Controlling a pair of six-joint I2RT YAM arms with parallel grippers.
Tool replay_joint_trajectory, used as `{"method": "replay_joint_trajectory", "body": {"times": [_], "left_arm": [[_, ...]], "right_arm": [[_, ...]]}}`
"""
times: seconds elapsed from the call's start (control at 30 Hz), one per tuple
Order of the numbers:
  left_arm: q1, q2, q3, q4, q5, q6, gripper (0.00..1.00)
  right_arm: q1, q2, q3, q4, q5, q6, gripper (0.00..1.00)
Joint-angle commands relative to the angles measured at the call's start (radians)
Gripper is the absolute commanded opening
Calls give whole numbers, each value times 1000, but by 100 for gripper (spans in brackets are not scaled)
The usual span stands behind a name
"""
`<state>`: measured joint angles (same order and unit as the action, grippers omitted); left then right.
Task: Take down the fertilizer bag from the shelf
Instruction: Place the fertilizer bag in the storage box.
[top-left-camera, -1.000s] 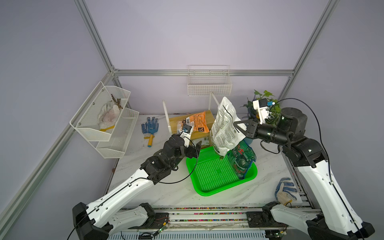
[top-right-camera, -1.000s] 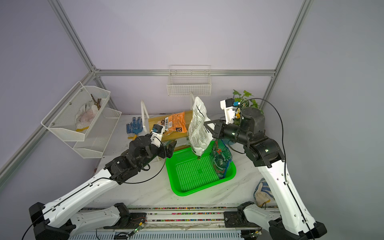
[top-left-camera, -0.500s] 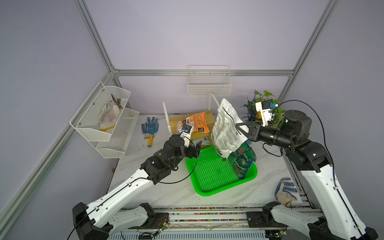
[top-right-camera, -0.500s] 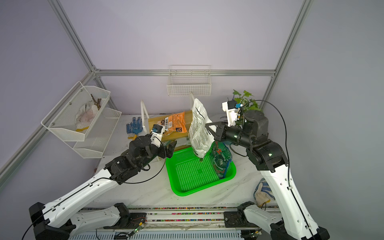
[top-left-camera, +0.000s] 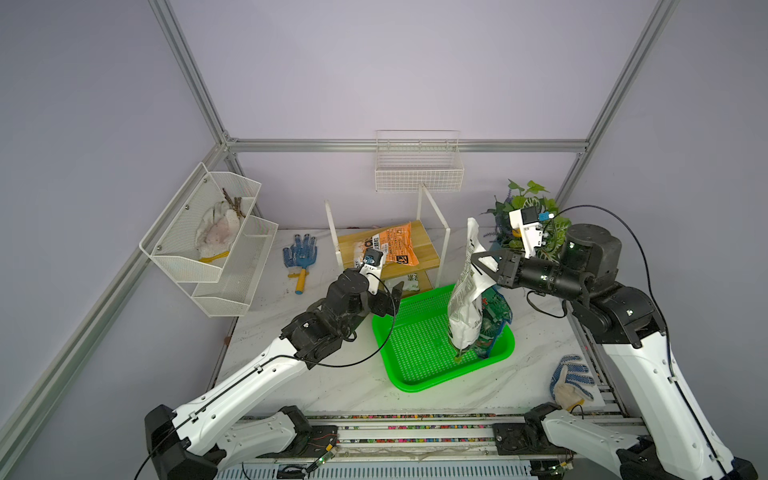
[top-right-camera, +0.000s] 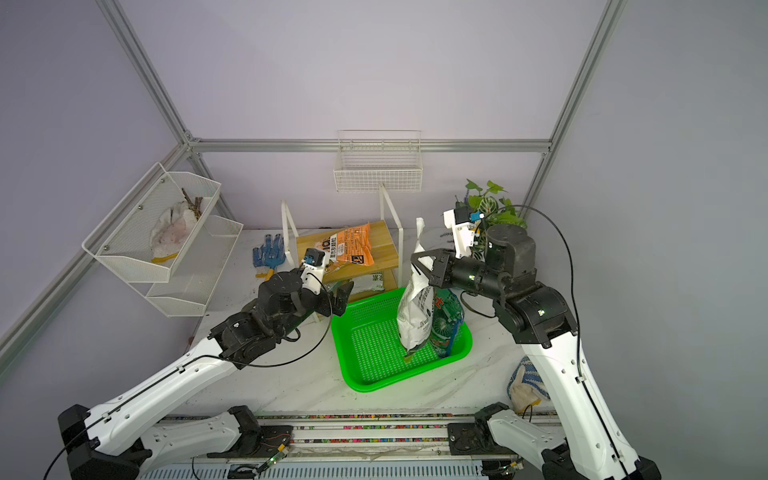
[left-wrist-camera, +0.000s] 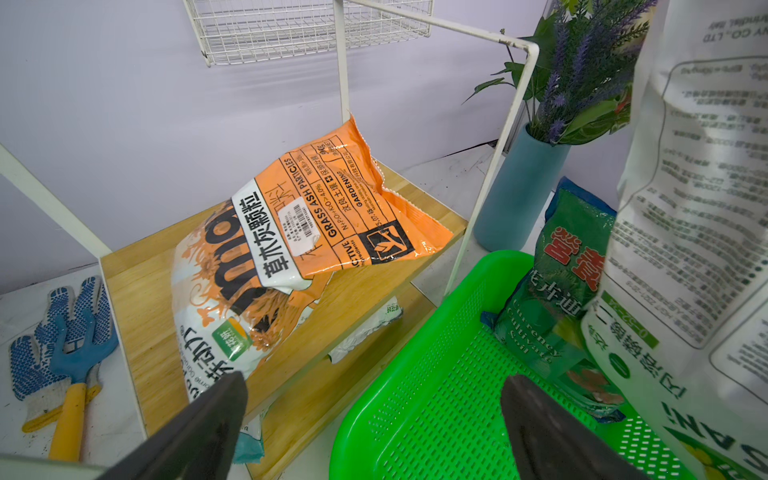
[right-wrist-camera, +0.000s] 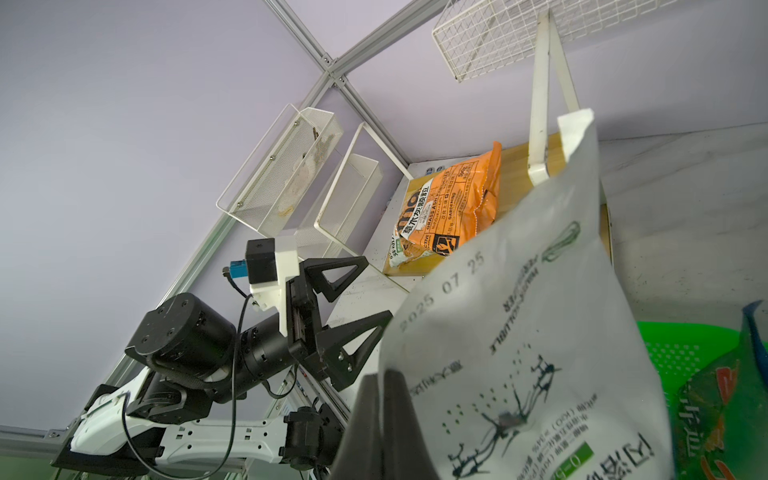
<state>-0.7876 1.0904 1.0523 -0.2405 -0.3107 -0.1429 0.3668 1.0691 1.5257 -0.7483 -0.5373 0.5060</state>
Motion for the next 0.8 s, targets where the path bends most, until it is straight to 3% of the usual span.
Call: {"method": "replay_joint_trajectory", "body": {"times": [0.0, 0.3, 0.77], "left_arm": [[-5, -3, -23, -5, 14, -11, 100], [-6, -6, -29, -11, 16, -14, 100], [-5, 10, -18, -14, 16, 1, 100]], "right_arm": [[3, -57, 5, 212, -2, -58, 0], [-3, -30, -116, 189, -7, -132, 0], [-32, -49, -273, 116, 195, -245, 0]]}}
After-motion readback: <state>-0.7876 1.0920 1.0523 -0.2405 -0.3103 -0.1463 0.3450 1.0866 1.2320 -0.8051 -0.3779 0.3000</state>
